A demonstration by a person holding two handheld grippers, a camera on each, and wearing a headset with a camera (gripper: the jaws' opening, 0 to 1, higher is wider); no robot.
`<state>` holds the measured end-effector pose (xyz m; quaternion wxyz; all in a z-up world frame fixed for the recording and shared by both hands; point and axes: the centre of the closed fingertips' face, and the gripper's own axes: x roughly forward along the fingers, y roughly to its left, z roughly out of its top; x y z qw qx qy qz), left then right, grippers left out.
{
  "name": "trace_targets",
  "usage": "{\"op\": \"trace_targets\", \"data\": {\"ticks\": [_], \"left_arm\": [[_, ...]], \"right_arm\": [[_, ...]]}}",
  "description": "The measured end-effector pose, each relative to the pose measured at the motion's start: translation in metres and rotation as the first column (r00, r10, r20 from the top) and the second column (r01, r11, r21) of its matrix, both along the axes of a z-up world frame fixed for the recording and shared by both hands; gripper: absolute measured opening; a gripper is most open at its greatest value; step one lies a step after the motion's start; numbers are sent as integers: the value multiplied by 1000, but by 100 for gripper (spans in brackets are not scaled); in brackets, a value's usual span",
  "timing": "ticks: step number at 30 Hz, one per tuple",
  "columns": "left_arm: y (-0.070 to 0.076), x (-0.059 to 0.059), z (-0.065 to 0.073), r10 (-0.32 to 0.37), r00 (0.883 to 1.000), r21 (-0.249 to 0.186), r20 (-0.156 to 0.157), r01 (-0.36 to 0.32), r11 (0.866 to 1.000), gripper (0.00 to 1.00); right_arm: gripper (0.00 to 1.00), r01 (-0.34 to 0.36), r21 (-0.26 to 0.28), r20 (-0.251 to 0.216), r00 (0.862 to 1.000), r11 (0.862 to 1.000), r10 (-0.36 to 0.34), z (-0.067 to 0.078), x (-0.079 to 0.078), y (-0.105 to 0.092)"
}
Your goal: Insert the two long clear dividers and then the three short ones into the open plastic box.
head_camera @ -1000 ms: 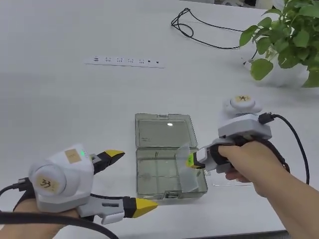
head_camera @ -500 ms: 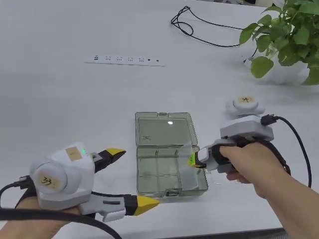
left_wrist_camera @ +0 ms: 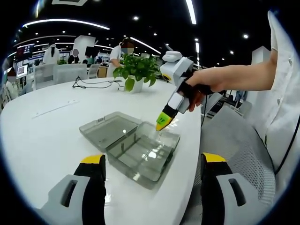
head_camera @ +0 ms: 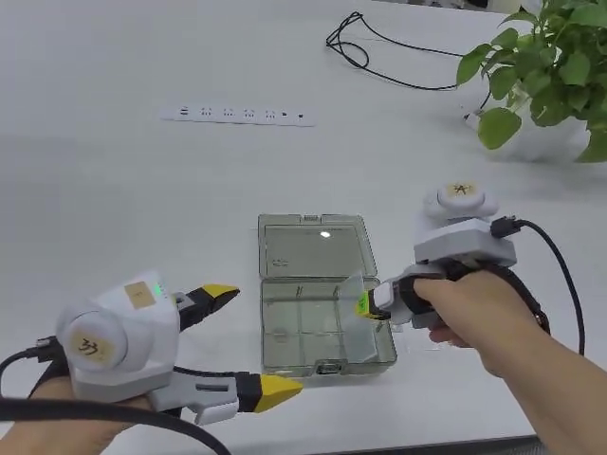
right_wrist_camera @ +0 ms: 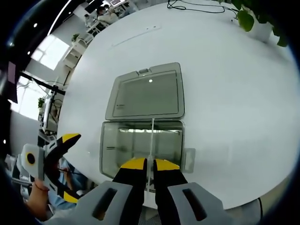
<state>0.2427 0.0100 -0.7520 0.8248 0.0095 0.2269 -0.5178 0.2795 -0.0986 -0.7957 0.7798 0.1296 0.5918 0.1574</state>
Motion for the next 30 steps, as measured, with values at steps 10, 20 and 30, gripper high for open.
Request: {"op": "trace_targets", "data": {"ticks": [10,20,30], "left_arm": [[-1,-1,-1,-9,1000,6,0,9,1000,85],[3,-3,-7,-13,1000,26,-2,13,1000,89],[5,-7,-18,-23,1000,59,-18,24,998,92]], "right_arm": [[8,-56,11,9,998,998,56,-4,0,9],[10,-97,15,14,995,995,97,-15,-1,12],[10,-103,39,9,995,994,103,-22,-2,13]]}}
